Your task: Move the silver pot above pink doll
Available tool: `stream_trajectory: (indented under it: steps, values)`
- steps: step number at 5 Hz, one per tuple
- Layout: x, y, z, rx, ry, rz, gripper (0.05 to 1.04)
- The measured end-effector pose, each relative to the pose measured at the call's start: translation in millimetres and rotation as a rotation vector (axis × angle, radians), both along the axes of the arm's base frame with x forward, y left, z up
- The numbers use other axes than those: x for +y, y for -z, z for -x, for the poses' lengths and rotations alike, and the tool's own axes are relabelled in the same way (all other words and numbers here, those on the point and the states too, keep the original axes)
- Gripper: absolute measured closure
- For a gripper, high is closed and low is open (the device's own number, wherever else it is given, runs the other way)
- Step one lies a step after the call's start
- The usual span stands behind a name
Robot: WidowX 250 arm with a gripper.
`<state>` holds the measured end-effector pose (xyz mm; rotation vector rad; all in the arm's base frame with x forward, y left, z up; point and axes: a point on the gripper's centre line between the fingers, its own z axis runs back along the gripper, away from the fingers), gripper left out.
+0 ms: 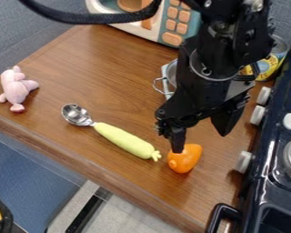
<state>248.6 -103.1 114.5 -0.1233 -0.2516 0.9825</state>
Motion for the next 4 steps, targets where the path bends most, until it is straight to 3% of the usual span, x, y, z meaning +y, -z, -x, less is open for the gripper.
stream_trajectory:
  steps: [1, 4]
  values:
    - [0, 4.9, 1, 0.015, -0.003, -0.006, 0.083]
    - [29, -0.3, -64, -0.101, -0.196, 0.123, 0.083]
